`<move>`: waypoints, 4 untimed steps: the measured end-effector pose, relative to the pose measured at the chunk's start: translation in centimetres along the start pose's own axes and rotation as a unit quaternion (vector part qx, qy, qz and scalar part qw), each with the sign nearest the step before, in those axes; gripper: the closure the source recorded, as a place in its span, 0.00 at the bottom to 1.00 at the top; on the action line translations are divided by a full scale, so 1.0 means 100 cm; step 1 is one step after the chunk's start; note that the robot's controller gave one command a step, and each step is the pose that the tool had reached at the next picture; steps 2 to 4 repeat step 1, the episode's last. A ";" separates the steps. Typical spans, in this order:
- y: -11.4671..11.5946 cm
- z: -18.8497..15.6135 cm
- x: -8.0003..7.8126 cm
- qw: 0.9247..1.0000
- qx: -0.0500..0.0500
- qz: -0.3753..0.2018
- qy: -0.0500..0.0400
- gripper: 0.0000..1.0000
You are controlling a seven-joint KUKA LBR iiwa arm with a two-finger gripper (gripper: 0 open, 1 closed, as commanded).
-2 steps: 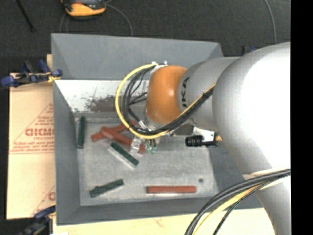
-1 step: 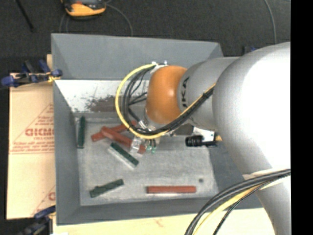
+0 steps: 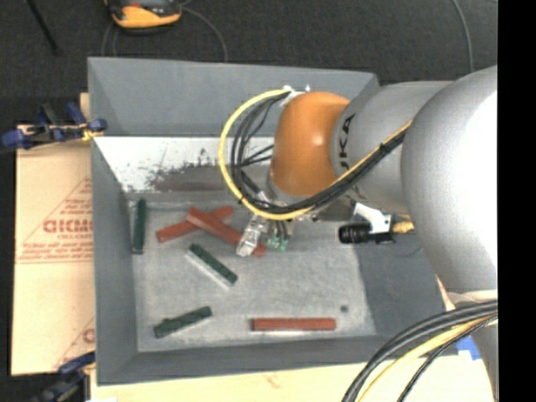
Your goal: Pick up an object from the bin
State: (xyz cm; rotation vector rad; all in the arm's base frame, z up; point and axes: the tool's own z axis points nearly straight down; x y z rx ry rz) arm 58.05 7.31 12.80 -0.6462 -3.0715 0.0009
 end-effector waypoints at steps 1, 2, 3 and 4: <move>-0.006 -0.162 0.021 1.000 -0.001 -0.008 -0.003 1.00; -0.006 -0.162 0.021 1.000 -0.001 -0.008 -0.003 1.00; -0.006 -0.162 0.021 1.000 -0.001 -0.008 -0.003 1.00; -0.006 -0.162 0.021 1.000 -0.001 -0.008 -0.003 1.00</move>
Offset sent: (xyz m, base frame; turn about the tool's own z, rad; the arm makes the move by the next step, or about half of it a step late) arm 0.0000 0.0000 0.0000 0.0000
